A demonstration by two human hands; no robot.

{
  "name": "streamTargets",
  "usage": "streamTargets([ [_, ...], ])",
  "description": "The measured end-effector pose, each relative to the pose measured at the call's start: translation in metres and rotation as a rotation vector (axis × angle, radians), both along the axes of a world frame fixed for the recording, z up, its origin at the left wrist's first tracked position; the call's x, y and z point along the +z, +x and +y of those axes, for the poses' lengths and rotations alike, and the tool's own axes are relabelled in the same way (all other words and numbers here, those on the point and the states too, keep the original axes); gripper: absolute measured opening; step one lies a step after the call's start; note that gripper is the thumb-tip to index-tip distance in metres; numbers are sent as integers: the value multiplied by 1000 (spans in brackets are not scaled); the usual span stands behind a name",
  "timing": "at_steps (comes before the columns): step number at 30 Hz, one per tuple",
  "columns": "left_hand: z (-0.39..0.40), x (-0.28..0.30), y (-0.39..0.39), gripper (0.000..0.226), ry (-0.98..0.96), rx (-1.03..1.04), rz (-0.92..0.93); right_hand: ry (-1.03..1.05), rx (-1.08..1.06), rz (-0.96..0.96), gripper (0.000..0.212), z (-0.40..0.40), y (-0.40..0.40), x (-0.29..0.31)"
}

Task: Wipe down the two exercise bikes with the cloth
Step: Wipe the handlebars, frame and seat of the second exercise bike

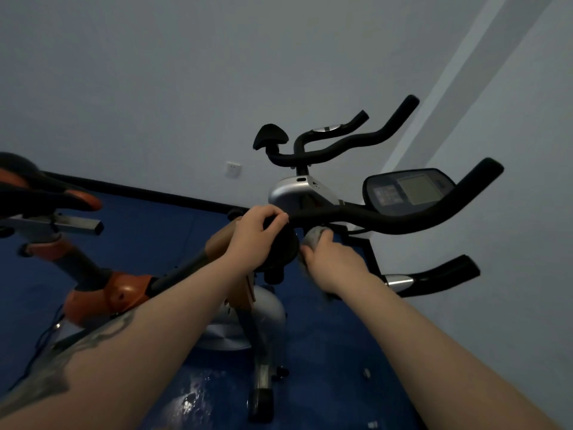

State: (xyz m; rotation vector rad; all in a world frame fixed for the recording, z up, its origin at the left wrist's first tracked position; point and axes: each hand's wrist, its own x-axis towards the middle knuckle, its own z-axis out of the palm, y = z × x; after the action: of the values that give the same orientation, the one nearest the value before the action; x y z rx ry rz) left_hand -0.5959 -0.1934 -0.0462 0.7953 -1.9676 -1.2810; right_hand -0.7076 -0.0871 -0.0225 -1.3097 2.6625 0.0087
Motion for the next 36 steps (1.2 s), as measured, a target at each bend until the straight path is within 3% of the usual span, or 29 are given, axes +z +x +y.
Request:
streamTargets([
  [7, -6, -5, -6, 12, -80, -8, -49, 124, 455, 320, 56, 76, -24, 42],
  [10, -10, -5, -10, 18, -245, 53, -127, 63, 436, 361, 76, 104, -52, 59],
  [12, -14, -5, -13, 22, -362, 68, -156, 49, 410, 391, 77, 106, -49, 56],
  [18, -20, -4, -21, 25, -760, -92, -112, -30, 259, 527, 87, 56, 8, 10],
  [20, -22, -4, -22, 32, -851, -176, -35, 31, 245, 564, 70, 47, 9, 10],
  [22, -23, -5, -21, 36, -865, -249, 28, -7, 334, 641, 37, 55, 0, 19],
  [25, -25, -8, -22, 36, -794, -258, 80, -116, 292, 578, 59, 87, -30, 24],
  [32, -24, -14, -24, 36, -718, -161, 128, -313, 4, 658, 45, 45, 12, -18],
  [34, -23, -15, -24, 37, -717, -153, 136, -287, 31, 633, 44, 42, 15, -18],
  [36, -23, -16, -23, 37, -720, -144, 141, -274, 194, 637, 41, 62, 1, -5],
])
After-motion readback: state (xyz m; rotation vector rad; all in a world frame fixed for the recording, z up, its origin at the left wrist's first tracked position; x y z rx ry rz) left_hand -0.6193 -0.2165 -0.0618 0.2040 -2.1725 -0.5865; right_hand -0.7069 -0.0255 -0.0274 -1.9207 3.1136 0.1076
